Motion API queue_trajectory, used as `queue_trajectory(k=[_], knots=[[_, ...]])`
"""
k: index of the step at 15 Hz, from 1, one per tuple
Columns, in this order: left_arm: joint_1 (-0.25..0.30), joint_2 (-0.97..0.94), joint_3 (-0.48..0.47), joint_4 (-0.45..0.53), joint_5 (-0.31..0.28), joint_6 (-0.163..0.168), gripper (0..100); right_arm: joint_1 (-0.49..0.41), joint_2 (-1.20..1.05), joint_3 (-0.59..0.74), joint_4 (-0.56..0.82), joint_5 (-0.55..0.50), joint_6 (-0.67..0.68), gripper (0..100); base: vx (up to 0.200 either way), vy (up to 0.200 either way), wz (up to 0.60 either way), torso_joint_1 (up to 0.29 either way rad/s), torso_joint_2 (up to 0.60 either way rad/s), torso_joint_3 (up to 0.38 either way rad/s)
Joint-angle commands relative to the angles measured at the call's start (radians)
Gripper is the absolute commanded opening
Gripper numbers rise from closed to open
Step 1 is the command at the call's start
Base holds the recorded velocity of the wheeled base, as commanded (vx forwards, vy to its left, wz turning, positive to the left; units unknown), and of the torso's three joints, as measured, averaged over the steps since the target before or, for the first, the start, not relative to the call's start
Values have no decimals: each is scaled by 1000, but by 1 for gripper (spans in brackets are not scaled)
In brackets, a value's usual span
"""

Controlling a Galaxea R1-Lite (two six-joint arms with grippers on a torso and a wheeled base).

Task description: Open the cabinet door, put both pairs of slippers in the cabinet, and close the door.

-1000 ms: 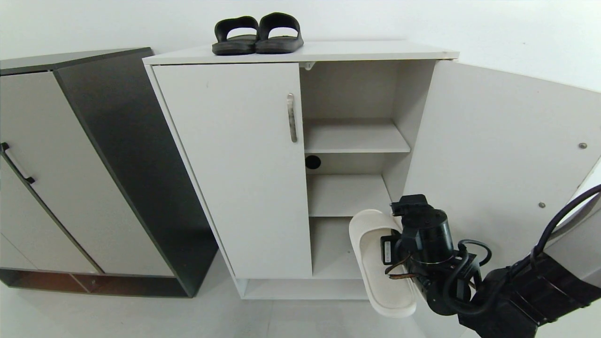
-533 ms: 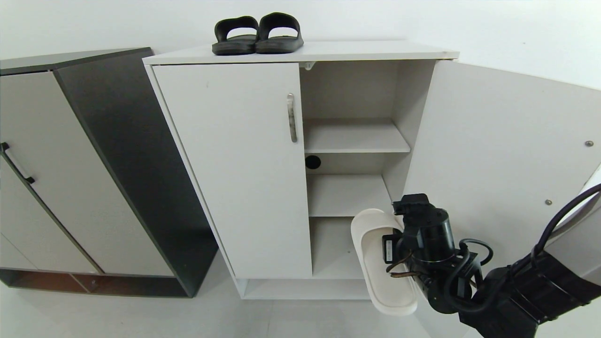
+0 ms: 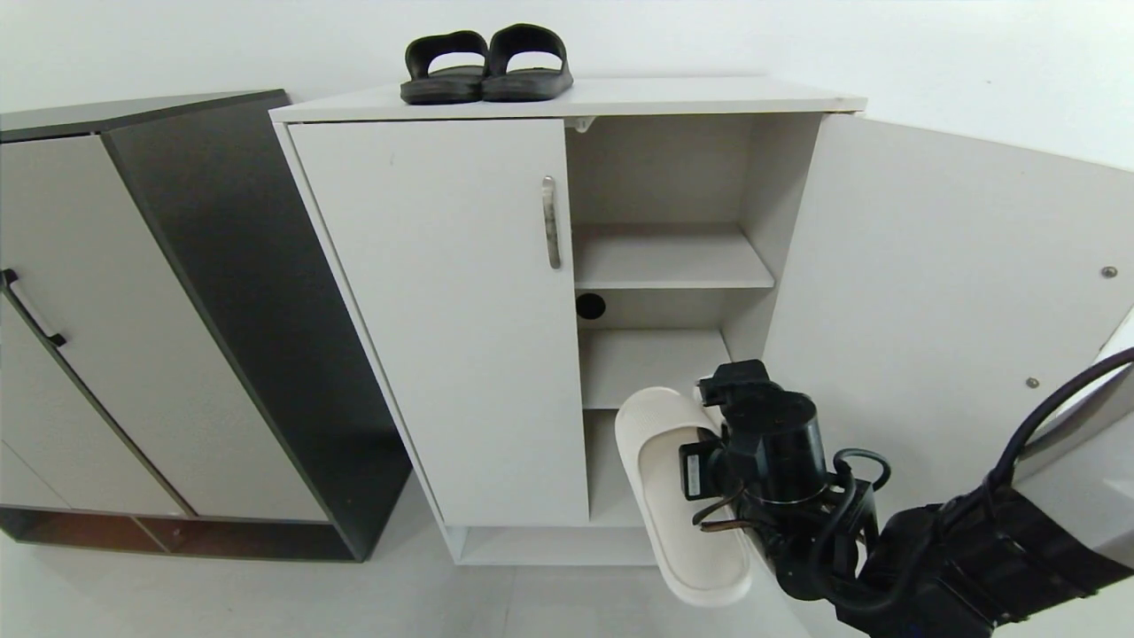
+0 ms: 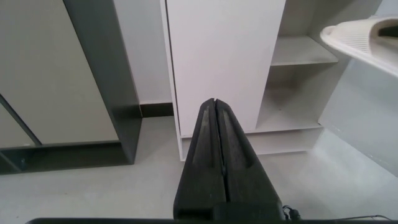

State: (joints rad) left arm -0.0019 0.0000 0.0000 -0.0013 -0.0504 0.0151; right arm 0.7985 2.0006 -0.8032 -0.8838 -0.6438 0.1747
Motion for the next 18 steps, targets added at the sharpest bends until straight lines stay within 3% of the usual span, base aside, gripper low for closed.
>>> queue_trajectory(k=[1,8,13,18], knots=[[-1,2,0,0,0,0,0,-10,95,-65,-17,21,3,0,0,0,0,0,0,0],[0,2,0,0,0,2,0,-24,296,-248,-44,12,3,0,0,0,0,2,2,-61],[0,2,0,0,0,2,0,-48,325,-294,-70,-37,-6,0,0,0,0,6,1,-193],[0,2,0,0,0,2,0,-39,360,-252,-371,-79,-172,0,0,0,0,5,1,-102]])
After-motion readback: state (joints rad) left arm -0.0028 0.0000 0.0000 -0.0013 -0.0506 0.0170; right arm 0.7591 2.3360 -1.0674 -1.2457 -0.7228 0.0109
